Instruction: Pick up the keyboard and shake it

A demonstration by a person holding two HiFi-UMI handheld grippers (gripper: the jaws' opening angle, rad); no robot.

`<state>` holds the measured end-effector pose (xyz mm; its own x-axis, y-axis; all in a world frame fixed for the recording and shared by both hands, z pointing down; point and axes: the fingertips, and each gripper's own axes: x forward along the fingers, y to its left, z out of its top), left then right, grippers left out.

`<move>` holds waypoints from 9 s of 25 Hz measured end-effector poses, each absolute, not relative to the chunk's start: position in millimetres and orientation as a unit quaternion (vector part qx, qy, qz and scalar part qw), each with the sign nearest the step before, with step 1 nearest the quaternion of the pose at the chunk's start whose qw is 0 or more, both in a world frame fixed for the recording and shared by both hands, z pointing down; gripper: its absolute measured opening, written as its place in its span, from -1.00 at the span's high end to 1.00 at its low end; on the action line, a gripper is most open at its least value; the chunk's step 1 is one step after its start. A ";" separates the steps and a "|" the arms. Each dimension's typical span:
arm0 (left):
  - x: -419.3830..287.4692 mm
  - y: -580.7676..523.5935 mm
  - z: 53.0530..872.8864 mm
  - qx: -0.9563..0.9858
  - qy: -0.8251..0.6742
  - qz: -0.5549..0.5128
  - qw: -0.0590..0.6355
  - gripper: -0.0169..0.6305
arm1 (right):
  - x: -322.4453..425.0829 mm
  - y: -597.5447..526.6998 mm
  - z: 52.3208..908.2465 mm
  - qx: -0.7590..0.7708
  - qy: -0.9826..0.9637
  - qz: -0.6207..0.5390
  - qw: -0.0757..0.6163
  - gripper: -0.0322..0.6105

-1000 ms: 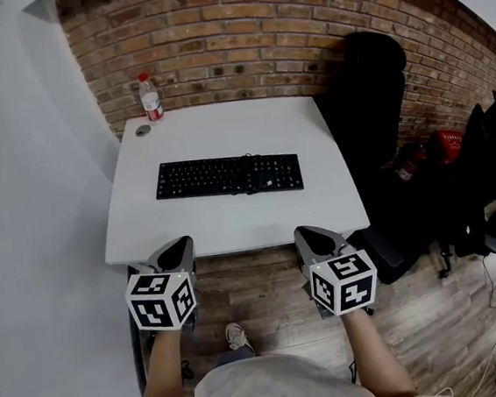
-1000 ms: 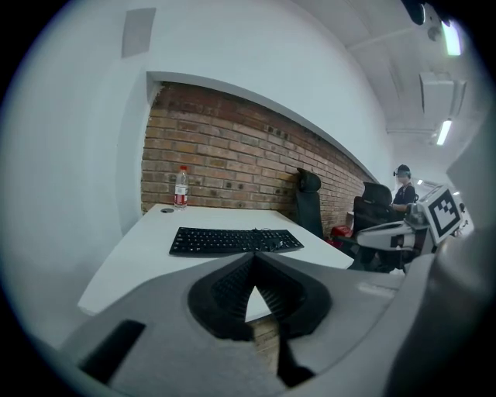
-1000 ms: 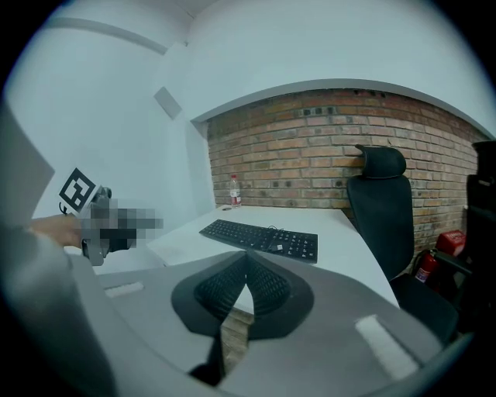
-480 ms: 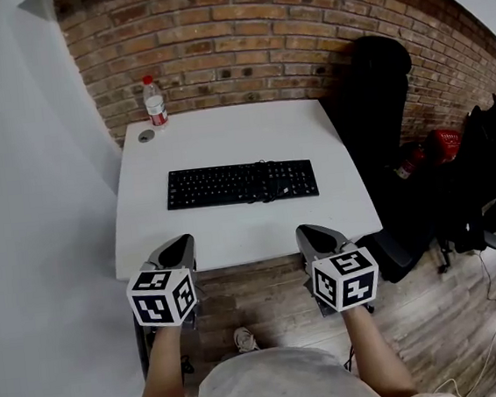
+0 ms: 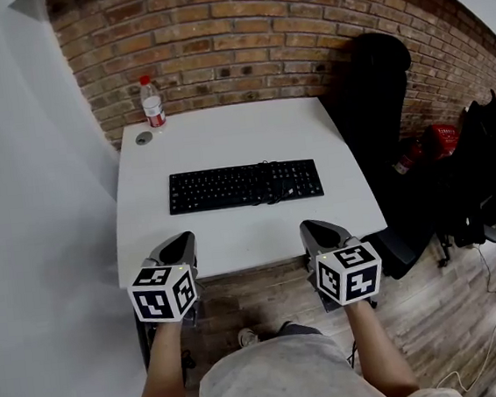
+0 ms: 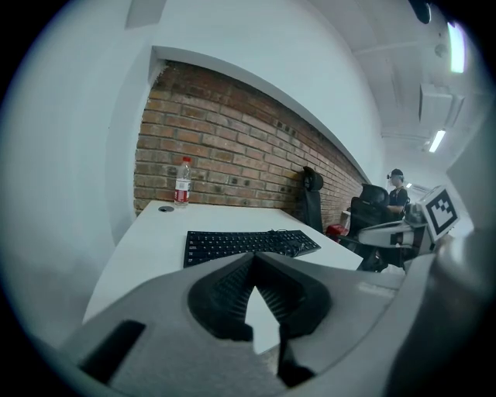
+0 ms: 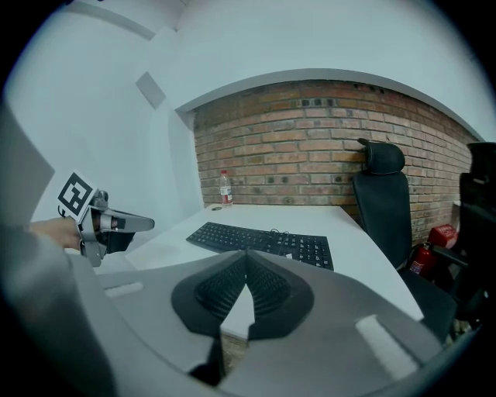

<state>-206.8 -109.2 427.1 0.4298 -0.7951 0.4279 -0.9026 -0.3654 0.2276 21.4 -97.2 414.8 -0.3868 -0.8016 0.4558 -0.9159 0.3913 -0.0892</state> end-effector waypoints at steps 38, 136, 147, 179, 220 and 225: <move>-233.8 -287.6 497.9 0.793 -0.525 0.169 0.260 0.48 | 88.3 -283.6 477.2 0.521 -0.805 0.214 0.188 0.86; -260.7 -290.2 467.6 0.789 -0.541 0.143 0.254 0.07 | 109.3 -313.0 464.5 0.512 -0.809 0.223 0.183 -0.02; -261.0 -269.9 464.5 0.796 -0.538 0.154 0.231 0.07 | 110.1 -290.1 462.4 0.521 -0.809 0.198 0.189 -0.02; -254.9 -194.9 474.4 0.799 -0.537 0.187 0.197 0.06 | 119.0 -216.7 471.7 0.557 -0.786 0.164 0.214 0.06; -246.0 -122.4 550.7 0.791 -0.475 0.349 0.167 0.00 | 128.2 -147.0 546.9 0.573 -0.732 0.191 0.315 0.07; -243.0 -119.0 556.6 0.794 -0.466 0.337 0.198 -0.04 | 130.4 -143.5 556.8 0.565 -0.728 0.196 0.336 0.07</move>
<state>-243.0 -119.0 556.6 0.3393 -0.6065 0.7191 -0.8727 -0.4882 0.0001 130.4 -143.5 556.8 -0.1369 -0.6901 0.7107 -0.9538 0.2854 0.0935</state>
